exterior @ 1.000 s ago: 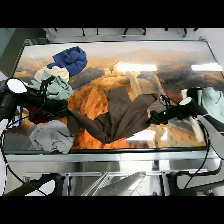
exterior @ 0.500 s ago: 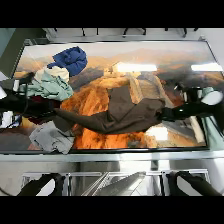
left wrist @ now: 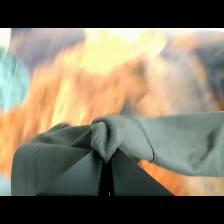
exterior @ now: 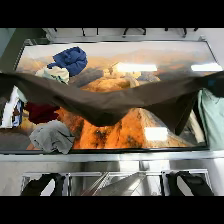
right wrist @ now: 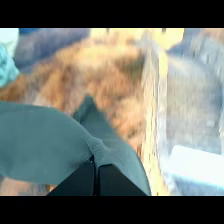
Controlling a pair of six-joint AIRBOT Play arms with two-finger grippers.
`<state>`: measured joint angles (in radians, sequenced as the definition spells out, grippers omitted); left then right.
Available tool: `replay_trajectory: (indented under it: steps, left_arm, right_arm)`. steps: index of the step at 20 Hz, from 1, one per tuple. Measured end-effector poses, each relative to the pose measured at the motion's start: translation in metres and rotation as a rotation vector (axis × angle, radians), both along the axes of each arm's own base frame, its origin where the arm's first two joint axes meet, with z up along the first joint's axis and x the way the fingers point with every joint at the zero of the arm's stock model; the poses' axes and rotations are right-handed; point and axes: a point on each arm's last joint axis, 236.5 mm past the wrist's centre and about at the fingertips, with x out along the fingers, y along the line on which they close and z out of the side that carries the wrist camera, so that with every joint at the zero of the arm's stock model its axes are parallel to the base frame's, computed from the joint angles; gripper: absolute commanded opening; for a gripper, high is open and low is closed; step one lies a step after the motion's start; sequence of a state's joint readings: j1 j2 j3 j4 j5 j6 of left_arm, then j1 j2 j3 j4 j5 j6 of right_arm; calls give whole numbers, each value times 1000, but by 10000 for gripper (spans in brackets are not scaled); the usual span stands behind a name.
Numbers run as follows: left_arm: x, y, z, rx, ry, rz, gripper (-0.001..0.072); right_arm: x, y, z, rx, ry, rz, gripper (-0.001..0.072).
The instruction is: Fold the shirts.
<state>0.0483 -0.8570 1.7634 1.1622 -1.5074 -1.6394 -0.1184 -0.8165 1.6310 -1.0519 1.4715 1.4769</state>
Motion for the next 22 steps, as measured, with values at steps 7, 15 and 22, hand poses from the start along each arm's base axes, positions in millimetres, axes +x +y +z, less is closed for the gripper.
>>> replay_trajectory:
  steps: [7, 15, 22]
  left_arm:
    - [-60, -24, 123, -12, -291, -90, 22]
    - [81, -40, -22, 39, 46, -91, 22]
    - [205, -80, -211, 231, 303, -167, 24]
  right_arm:
    - [-49, -3, 92, -36, -204, -44, 20]
    - [26, -41, -34, -29, 167, -185, 20]
    - [138, -60, -214, 70, 356, -260, 20]
